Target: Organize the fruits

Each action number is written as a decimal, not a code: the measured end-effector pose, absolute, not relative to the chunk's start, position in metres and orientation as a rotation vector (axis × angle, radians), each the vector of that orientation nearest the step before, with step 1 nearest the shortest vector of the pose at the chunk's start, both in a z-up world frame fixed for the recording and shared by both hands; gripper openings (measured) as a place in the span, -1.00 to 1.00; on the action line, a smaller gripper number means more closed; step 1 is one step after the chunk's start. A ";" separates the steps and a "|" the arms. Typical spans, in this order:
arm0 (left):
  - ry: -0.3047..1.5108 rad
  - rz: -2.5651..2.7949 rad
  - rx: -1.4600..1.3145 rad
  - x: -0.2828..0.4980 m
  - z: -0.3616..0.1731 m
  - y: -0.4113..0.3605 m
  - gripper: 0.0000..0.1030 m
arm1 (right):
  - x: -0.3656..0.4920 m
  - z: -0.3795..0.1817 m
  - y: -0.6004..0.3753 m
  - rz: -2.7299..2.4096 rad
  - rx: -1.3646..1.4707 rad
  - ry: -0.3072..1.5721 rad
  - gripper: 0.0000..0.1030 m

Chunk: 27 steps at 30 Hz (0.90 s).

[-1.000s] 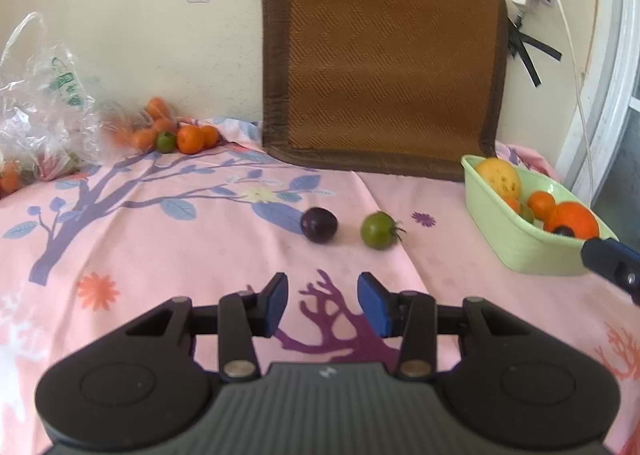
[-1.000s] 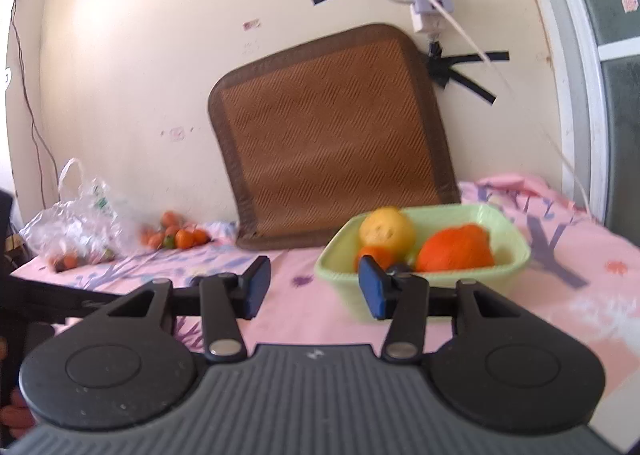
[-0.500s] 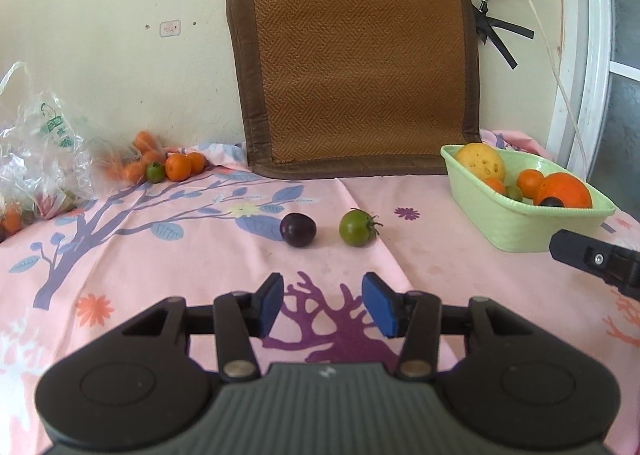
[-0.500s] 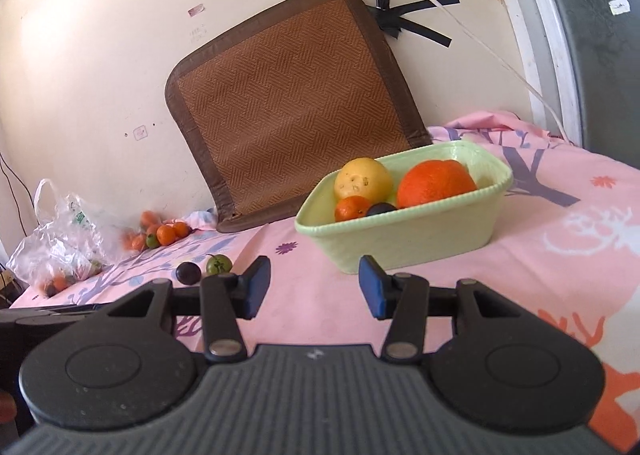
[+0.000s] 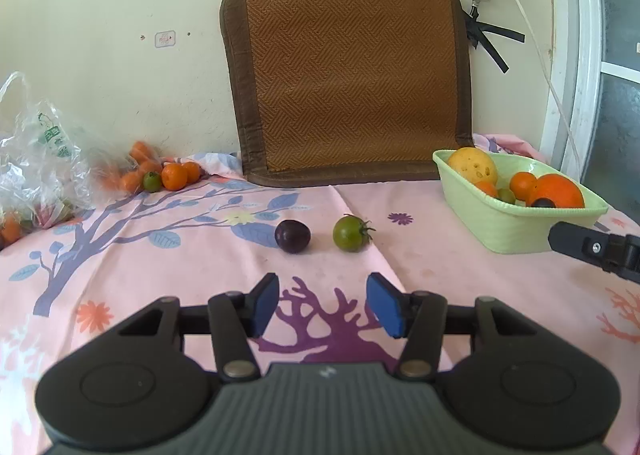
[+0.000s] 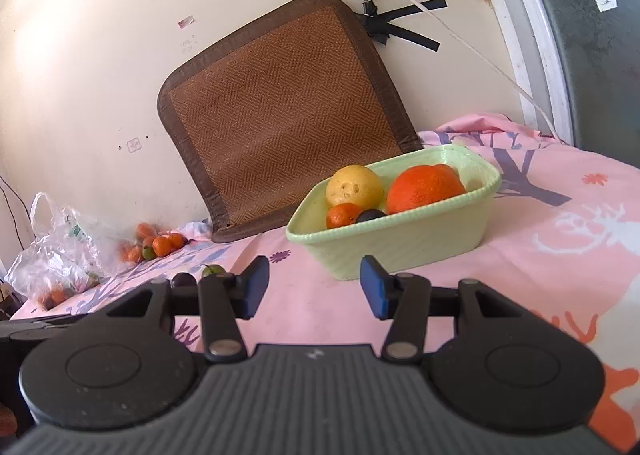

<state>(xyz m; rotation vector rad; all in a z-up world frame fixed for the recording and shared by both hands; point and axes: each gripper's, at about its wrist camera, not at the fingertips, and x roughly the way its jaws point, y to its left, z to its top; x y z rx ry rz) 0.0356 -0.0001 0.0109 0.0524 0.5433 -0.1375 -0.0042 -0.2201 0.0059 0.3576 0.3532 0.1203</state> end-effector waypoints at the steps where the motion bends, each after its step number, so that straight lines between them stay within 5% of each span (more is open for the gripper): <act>1: 0.543 -0.138 0.052 0.036 0.011 0.000 -0.03 | -0.004 0.006 -0.220 0.118 0.360 0.353 0.03; 27: 0.488 -0.133 0.070 0.029 0.014 -0.002 0.04 | -0.005 0.007 -0.222 0.104 0.368 0.344 0.08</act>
